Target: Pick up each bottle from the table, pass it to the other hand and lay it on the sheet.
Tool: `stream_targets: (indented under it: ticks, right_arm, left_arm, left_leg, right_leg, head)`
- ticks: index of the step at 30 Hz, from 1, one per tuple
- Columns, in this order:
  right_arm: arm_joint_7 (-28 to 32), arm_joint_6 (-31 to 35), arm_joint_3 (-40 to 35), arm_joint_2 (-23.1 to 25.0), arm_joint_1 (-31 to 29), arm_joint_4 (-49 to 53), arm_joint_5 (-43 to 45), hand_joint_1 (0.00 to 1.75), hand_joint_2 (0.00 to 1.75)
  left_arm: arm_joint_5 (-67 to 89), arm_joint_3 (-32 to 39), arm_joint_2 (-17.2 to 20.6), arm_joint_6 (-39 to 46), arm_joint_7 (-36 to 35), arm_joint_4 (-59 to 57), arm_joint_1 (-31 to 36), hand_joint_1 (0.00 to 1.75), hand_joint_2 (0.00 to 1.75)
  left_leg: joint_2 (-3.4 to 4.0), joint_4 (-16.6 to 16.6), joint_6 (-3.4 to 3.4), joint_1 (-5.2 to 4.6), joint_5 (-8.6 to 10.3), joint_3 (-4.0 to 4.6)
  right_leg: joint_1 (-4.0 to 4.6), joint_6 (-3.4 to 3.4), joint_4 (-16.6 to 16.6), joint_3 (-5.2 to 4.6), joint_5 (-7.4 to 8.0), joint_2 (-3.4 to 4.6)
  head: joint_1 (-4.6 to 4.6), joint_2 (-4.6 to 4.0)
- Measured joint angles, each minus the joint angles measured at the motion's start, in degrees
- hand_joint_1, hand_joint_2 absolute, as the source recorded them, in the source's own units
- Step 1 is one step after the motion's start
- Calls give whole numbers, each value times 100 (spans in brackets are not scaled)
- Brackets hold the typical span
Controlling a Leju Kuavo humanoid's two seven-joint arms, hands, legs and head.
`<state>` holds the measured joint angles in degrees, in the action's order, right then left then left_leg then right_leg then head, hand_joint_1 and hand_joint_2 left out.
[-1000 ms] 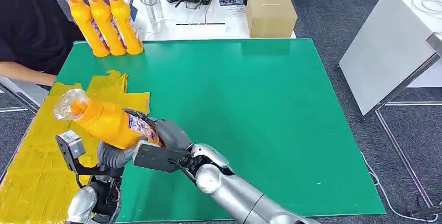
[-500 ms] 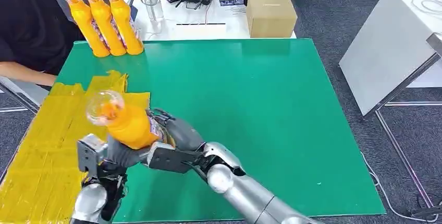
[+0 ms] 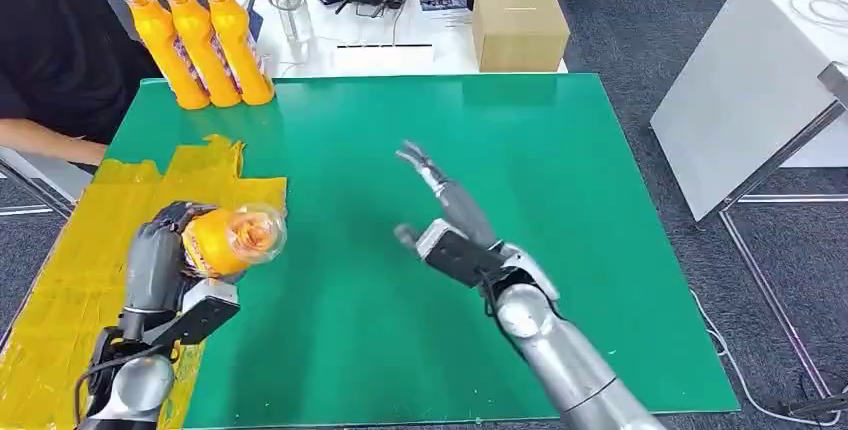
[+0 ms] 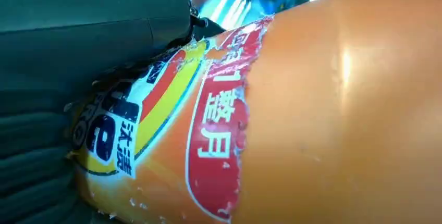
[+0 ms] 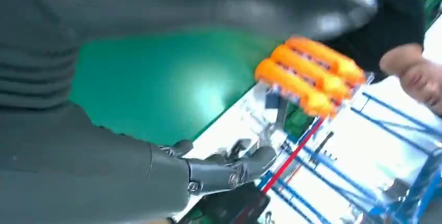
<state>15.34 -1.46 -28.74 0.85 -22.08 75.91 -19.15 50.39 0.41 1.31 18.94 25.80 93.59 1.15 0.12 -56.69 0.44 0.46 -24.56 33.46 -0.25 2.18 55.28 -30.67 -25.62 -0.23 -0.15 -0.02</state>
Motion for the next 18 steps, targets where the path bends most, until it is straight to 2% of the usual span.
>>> stream_targets:
  ticks: [5,10,13,18]
  right_arm:
    - [66,-99,123,-74,-18,22,18,0,0]
    - [88,-204,138,-120,-114,22,123,0,0]
    - [88,-212,138,-149,-170,22,153,0,0]
    - [90,-217,134,-162,-206,22,160,0,0]
  left_arm:
    - [1091,37,367,291,-326,-530,-24,175,175]
    - [2420,13,912,493,-816,-1196,-83,175,175]
    - [2585,-2,1143,588,-921,-1477,-145,175,175]
    - [2633,-39,1283,626,-934,-1705,-175,175,175]
  left_leg:
    - [-2,1,0,0,1,0]
    - [0,1,0,1,1,-1]
    - [-2,1,0,4,1,1]
    - [-3,1,0,3,1,5]
  right_leg:
    - [0,-1,0,3,0,-1]
    - [2,-1,2,2,0,1]
    - [1,0,2,0,-1,-2]
    - [-1,0,1,0,-1,-3]
  head:
    - [0,0]
    - [0,0]
    - [0,0]
    - [2,0]
